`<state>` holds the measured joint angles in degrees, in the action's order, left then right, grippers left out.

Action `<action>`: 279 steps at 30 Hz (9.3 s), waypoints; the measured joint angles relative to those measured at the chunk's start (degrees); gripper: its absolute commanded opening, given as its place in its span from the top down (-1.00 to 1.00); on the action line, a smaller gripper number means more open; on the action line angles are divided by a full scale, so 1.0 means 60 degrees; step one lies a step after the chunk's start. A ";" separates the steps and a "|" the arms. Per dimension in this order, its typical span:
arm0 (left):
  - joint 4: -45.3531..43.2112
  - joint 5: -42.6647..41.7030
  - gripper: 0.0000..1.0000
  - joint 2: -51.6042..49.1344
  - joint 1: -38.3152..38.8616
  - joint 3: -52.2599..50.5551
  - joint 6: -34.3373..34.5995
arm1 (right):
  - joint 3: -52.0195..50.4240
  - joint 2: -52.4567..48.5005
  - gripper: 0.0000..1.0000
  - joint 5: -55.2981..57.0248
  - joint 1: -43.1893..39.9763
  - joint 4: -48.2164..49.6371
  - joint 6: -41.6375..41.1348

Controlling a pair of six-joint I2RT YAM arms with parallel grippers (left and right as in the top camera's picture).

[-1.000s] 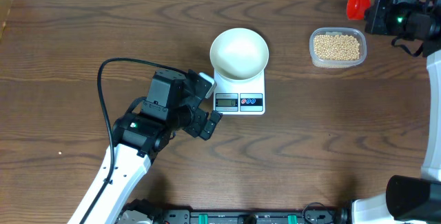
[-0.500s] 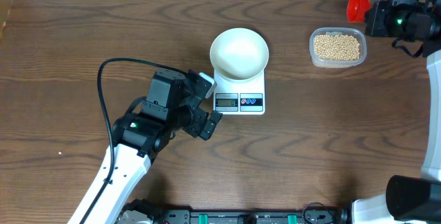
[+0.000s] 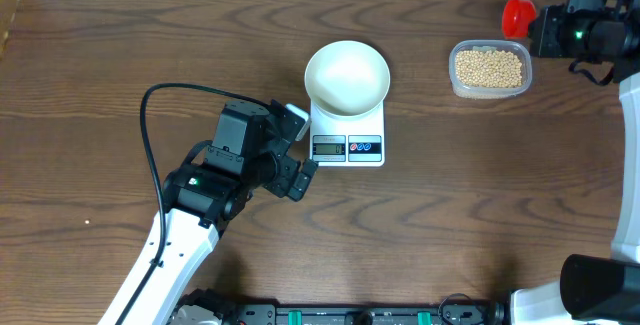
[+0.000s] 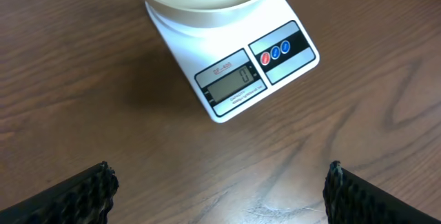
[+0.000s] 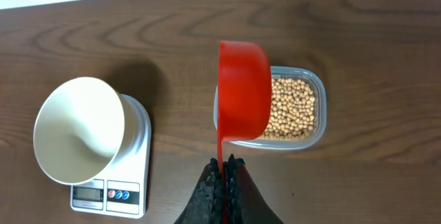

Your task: Scoop item into bowl and weigh 50g on scale

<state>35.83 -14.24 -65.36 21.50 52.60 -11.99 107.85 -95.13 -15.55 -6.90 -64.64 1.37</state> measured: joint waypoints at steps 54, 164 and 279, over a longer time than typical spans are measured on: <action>0.0000 0.0182 -0.96 0.0000 0.0000 0.0000 0.0000 | 0.0007 -0.2849 0.98 0.2568 0.0011 -0.0109 0.2397; 0.0000 0.0182 -0.96 -0.0004 0.0000 0.0000 0.0000 | -0.1435 -0.4550 0.98 -0.6725 -0.3763 -0.0018 0.1399; 0.0004 0.0182 -0.96 -0.0004 0.0000 0.0000 0.0000 | 0.0994 -0.4550 0.98 -0.2521 0.3934 0.0069 0.2361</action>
<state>35.86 -13.15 -65.39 21.50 52.60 -11.99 113.82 -122.43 -30.68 16.71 -64.23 15.53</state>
